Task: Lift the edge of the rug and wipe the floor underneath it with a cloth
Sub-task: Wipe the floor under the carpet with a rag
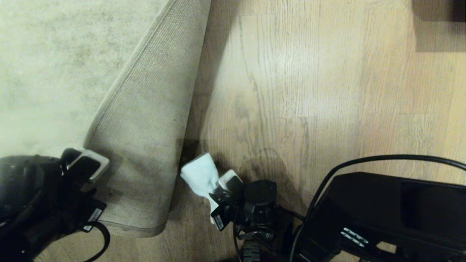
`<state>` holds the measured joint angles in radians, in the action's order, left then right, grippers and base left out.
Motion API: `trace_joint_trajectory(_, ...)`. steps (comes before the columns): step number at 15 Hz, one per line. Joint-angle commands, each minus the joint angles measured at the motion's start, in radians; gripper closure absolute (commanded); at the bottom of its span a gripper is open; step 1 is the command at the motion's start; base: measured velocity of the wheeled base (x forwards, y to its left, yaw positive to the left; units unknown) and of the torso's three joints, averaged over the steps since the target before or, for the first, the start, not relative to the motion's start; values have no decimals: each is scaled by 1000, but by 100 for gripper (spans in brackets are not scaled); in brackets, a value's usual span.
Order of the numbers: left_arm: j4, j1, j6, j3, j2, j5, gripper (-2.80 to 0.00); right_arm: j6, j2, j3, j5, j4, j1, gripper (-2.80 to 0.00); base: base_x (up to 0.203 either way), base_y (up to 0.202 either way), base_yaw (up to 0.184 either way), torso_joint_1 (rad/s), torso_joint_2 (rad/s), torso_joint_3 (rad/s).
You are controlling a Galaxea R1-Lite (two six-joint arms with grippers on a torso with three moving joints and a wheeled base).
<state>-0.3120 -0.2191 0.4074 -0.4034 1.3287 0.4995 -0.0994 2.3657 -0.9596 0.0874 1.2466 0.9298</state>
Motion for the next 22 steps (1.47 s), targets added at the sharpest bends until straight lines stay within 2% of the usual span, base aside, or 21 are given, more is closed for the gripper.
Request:
trace_joint_trajectory(1, -2, 0, 2, 0, 3, 2, 0, 0, 36, -10, 1, 25, 3, 0, 0, 0, 0, 0, 0, 0)
trace_joint_trajectory(4, -2, 0, 2, 0, 4, 2, 0, 13, 43, -27, 5, 39, -10, 0, 0, 0, 0, 0, 0, 0)
trace_joint_trajectory(9, 1, 0, 2, -2, 9, 4, 0, 25, 80, -85, 11, 40, -96, 0, 0, 0, 0, 0, 0, 0)
trace_joint_trajectory(13, 1, 0, 2, 2, 18, 4, 0, 87, 130, -201, 93, 40, -106, 0, 0, 0, 0, 0, 0, 0)
trace_joint_trajectory(22, -2, -8, 4, 0, 26, 11, 0, 83, 48, -123, 98, 65, -273, 0, 0, 0, 0, 0, 0, 0)
